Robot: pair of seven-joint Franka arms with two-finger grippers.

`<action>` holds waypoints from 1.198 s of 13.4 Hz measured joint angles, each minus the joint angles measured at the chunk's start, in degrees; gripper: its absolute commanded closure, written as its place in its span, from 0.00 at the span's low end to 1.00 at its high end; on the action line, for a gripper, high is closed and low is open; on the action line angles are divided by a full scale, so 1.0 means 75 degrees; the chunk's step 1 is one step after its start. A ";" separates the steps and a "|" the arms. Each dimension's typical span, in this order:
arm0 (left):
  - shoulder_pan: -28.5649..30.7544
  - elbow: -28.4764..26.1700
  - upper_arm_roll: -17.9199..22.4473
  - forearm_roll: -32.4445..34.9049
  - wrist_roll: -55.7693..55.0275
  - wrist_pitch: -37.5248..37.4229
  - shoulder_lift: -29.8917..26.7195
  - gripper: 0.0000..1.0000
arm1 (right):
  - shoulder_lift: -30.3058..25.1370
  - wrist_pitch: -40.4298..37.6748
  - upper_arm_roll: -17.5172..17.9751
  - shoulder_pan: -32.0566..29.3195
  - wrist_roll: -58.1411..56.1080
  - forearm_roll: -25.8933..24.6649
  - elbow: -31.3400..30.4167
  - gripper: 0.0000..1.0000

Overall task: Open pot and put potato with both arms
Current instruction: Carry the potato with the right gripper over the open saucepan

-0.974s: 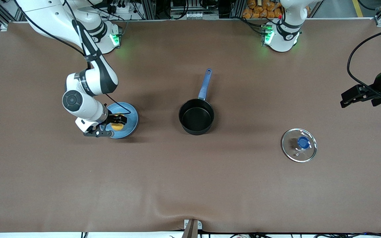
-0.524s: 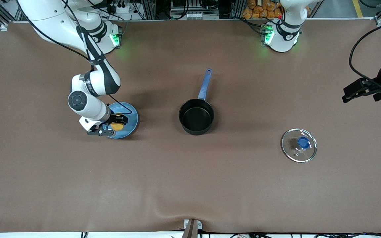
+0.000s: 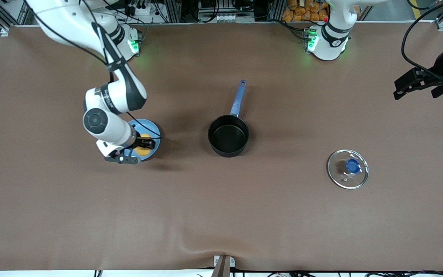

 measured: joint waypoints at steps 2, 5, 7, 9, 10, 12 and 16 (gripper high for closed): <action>0.0004 -0.0131 0.0033 -0.0098 0.0016 0.0000 -0.0004 0.00 | 0.0174 -0.0423 0.0020 0.0682 0.0465 0.0359 0.1096 1.00; 0.0002 -0.0224 0.0034 -0.0107 0.0016 0.0000 -0.0004 0.00 | 0.0996 -0.0452 0.0021 0.1666 0.1591 0.0424 0.2441 1.00; 0.0011 -0.0253 0.0038 -0.0108 0.0016 0.0000 -0.0005 0.00 | 0.1596 -0.0449 0.0015 0.2054 0.1765 0.0424 0.3153 1.00; 0.0038 -0.0283 0.0048 -0.0108 0.0016 0.0000 -0.0005 0.00 | 0.2074 -0.0449 0.0004 0.2459 0.1840 0.0411 0.3631 1.00; 0.0049 -0.0291 0.0049 -0.0108 0.0016 0.0000 -0.0006 0.00 | 0.2246 -0.0448 -0.0004 0.2652 0.1982 0.0370 0.3745 1.00; 0.0057 -0.0305 0.0053 -0.0108 0.0016 0.0000 -0.0006 0.00 | 0.2543 -0.0445 -0.0017 0.3000 0.2218 0.0163 0.3822 1.00; 0.0059 -0.0308 0.0056 -0.0108 0.0017 0.0000 -0.0006 0.00 | 0.2950 -0.0430 -0.0043 0.3276 0.2378 -0.0072 0.3833 1.00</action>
